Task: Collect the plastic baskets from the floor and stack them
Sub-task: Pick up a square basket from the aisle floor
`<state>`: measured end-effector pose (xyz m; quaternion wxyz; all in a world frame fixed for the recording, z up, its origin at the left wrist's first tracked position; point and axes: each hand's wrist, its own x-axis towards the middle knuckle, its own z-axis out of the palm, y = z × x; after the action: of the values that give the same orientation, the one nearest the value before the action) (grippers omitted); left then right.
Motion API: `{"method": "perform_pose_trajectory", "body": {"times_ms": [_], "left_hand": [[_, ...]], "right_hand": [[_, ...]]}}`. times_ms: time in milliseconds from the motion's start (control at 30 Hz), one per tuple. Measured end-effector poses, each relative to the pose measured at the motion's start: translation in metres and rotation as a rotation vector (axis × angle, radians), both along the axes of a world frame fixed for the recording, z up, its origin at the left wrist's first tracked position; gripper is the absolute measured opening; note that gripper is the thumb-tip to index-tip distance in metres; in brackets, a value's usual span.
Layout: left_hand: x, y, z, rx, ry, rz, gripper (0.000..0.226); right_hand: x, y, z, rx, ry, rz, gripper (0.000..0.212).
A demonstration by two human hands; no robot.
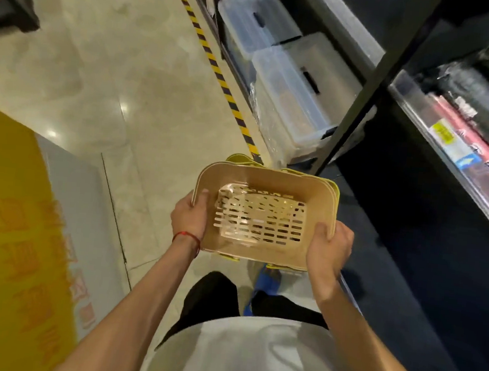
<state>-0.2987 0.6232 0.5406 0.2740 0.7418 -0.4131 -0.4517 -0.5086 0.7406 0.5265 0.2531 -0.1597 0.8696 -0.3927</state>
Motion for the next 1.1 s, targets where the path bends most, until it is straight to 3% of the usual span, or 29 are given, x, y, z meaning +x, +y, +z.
{"method": "perform_pose_trajectory", "body": {"times_ms": [333,600,800,867,967,1100], "left_hand": [[-0.024,-0.112,-0.033,0.088,-0.022,-0.203,0.026],[-0.039,-0.180,-0.068,0.169,-0.022,-0.383,0.020],[-0.046,-0.196,-0.090,0.201,-0.025,-0.471,0.022],[-0.048,-0.197,-0.098,0.204,-0.024,-0.470,0.024],[-0.051,-0.196,-0.114,0.230,-0.044,-0.448,0.045],[-0.049,-0.194,-0.139,0.230,-0.102,-0.427,0.043]], "right_hand": [[0.002,-0.070,-0.028,0.041,-0.053,-0.167,0.028],[0.025,-0.116,-0.048,0.027,-0.003,-0.329,0.057],[0.032,-0.130,-0.067,0.017,-0.021,-0.440,0.060],[0.029,-0.132,-0.076,0.052,-0.004,-0.428,0.056],[0.025,-0.130,-0.095,0.094,0.019,-0.368,0.046],[0.020,-0.131,-0.121,0.102,-0.018,-0.365,0.048]]}}
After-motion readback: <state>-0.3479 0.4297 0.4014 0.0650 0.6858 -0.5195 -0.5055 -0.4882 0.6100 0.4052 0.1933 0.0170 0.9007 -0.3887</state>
